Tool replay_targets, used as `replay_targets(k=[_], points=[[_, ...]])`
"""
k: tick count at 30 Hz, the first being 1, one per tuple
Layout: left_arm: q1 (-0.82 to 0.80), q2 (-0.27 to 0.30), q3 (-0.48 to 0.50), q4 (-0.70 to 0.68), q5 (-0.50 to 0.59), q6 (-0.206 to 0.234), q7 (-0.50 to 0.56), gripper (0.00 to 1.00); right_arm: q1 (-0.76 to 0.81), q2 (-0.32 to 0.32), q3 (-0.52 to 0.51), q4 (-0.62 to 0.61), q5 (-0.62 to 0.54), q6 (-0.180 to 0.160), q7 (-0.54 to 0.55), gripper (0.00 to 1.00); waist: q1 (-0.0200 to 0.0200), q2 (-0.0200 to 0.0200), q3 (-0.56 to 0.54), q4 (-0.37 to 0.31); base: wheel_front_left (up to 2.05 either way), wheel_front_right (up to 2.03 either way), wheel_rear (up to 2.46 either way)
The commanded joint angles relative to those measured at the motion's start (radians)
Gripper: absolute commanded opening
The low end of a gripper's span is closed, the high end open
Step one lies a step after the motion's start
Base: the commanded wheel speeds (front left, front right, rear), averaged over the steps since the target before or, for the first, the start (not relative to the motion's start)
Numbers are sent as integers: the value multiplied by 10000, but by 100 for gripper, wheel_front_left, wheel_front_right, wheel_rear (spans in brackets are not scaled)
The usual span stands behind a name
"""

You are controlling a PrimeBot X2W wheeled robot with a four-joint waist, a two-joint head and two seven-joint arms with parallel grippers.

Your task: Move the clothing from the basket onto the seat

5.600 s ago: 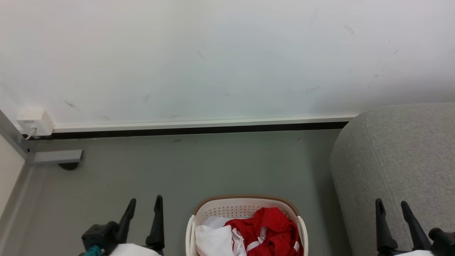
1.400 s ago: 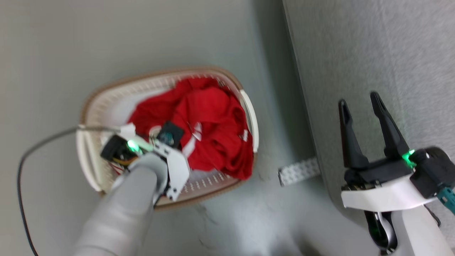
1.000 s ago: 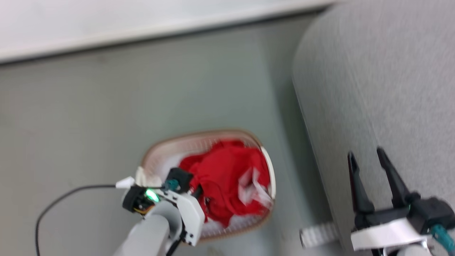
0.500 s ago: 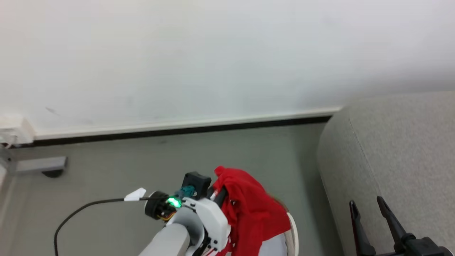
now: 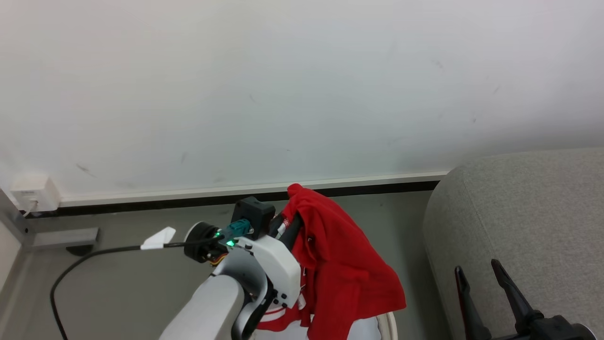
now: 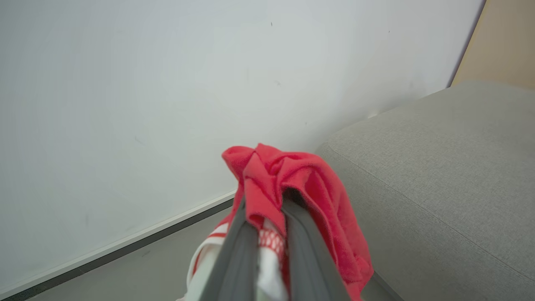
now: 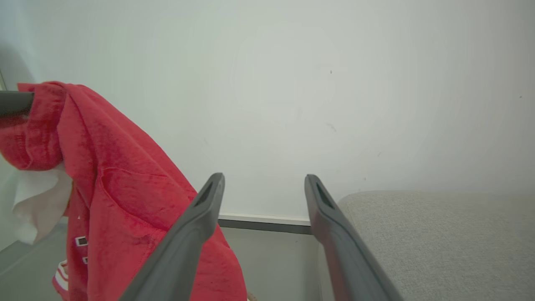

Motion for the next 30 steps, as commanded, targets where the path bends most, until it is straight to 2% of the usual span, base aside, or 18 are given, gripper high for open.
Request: replay_targets(k=[1, 8, 12, 17, 18, 24, 30], points=[[149, 127, 22, -252, -48, 65, 77, 0, -76, -39, 75, -110, -147, 1, 0, 100, 2, -1, -24, -80, 0, 0, 0], [339, 356, -9, -824, -95, 162, 343, 0, -367, -712, 1023, -309, 0, 1, 0, 100, 2, -1, -39, -275, 0, 0, 0], [354, 412, -61, -1013, -95, 196, 454, 0, -795, -1532, 2183, -248, 315, 1, 17, 100, 2, -1, -19, -322, 0, 0, 0], [337, 417, -179, -1174, -98, 166, 531, 0, -1900, -2507, 3861, -63, 899, -1, 583, 100, 2, -1, 22, -338, 0, 0, 0], [337, 417, -179, -1174, -98, 166, 531, 0, -1900, -2507, 3861, -63, 899, -1, 583, 100, 2, -1, 22, -338, 0, 0, 0], [200, 254, -413, -1281, -97, 76, 618, 0, -3542, -2929, 5511, 676, 1652, -2, 958, 100, 2, -1, 94, -238, 0, 0, 0], [-2, 57, -734, -1332, -98, -79, 667, 0, -5140, -2527, 7210, 2163, 2202, -9, 917, 100, 2, -1, 140, -57, 0, 0, 0]])
